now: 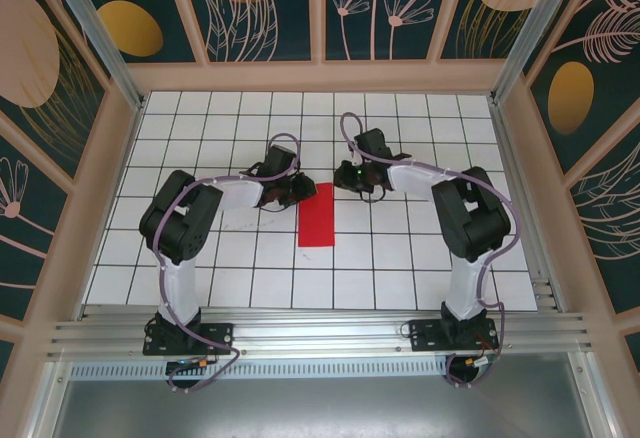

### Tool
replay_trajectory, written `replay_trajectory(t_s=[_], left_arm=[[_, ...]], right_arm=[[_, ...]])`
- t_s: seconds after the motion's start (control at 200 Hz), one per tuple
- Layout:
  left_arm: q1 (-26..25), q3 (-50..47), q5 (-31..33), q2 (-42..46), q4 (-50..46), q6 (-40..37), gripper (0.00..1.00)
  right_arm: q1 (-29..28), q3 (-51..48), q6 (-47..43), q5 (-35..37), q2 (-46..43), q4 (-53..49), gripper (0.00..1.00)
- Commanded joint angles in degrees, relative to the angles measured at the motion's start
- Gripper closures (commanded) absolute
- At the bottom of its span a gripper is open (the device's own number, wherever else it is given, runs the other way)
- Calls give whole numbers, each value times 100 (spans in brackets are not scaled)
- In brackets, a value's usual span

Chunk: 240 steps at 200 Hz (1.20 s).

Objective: Fold a paper plane with a square sheet of paper (pick it up from the middle)

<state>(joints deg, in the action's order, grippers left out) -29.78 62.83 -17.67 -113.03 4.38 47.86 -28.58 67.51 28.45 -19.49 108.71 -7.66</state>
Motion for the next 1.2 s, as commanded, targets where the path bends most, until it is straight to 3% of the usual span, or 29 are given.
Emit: replay_trajectory(t_s=[0.0, 0.17, 0.34, 0.861, 1.196], left_arm=[[-28, -25, 66, 489, -254, 69, 70], [5, -526, 639, 1064, -321, 313, 56], [34, -1035, 661, 1446, -322, 468, 48], [38, -1510, -364, 1593, -28, 613, 31], [20, -1797, -930, 1571, 155, 663, 29]], right_arm=[[-193, -216, 3, 68, -308, -77, 81], [-434, -156, 12, 69, -212, -173, 78], [-534, 178, -32, 85, 142, -221, 79], [-373, 532, -15, 121, 738, -216, 74], [-309, 369, 122, -152, 866, -79, 72]])
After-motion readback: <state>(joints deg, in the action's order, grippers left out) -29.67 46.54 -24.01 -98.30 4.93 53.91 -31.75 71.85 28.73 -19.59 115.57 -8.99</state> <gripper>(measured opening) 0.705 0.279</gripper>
